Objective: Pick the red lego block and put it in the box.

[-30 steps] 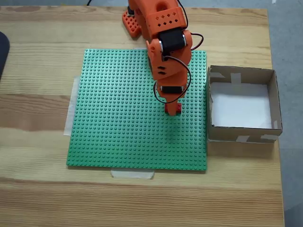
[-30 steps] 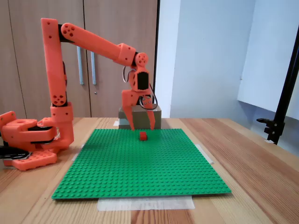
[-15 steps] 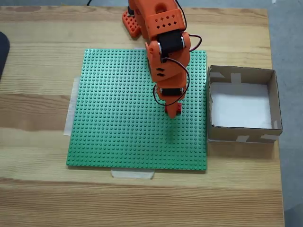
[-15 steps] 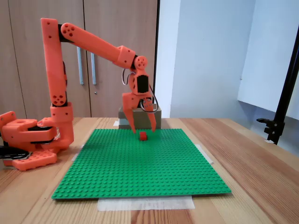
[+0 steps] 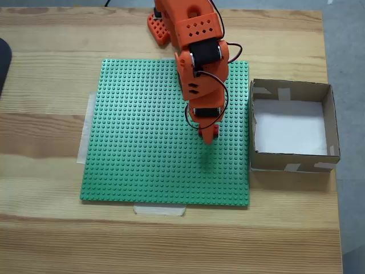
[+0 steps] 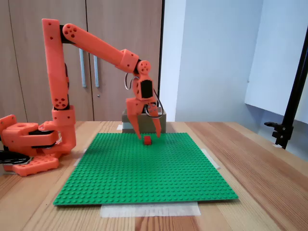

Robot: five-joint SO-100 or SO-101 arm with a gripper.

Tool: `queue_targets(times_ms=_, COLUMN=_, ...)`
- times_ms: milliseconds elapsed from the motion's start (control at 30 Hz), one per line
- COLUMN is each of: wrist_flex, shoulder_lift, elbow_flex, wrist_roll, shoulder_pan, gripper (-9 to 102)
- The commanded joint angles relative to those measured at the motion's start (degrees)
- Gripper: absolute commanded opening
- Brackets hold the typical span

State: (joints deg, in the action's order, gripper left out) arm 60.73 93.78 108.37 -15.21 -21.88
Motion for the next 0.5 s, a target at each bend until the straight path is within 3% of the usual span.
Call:
queue_targets(times_ms=0, wrist_flex=-0.88, shoulder_lift=2.37, elbow_flex=0.00, wrist_roll=0.70, shoulder_pan=0.35, gripper=28)
queue_targets(times_ms=467, wrist_flex=-3.34, shoulder_lift=2.37, elbow_flex=2.11, wrist_roll=1.32, shoulder_pan=0.35, gripper=27)
